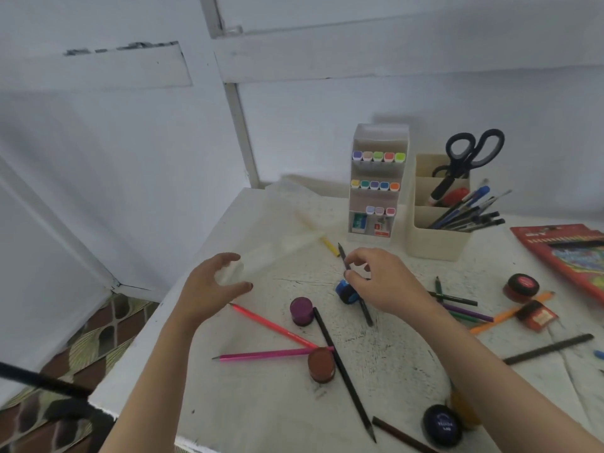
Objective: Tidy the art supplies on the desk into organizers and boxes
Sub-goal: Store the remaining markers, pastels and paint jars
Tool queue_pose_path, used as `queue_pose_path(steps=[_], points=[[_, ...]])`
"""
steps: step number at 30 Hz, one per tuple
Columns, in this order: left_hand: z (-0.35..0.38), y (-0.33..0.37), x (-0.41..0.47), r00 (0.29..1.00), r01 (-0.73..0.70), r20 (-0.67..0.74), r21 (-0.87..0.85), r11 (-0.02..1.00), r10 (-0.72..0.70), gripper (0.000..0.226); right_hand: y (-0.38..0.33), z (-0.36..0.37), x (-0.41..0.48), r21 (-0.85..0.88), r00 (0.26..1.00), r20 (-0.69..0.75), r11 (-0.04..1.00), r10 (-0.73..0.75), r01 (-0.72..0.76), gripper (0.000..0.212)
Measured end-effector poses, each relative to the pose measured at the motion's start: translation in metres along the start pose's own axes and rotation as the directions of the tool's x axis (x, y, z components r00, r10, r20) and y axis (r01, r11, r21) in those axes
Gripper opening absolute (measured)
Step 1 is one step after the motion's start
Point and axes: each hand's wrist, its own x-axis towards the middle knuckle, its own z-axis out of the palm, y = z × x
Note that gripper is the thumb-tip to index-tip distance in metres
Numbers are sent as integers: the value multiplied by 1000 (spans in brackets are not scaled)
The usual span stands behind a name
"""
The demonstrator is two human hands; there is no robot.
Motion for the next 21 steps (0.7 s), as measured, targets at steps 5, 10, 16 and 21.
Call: queue_pose_path(steps=[5,10,16,21], points=[[-18,30,-6,999,-10,47,-277,961,24,40,1,-5,-3,97,990,-118,991,-75,87,62],[-27,63,-15,975,-114,126,-434,893,185,49,-3,-22,-13,164,935,-319,962,-157,217,66],[-6,94,-25,959,-41,223,-501,865,174,53,6,-55,-39,97,789,-588,954,-176,285,15],[35,123,-43,992,18,115,-538,843,53,12,36,-80,-73,108,763,-646,992,18,68,18]])
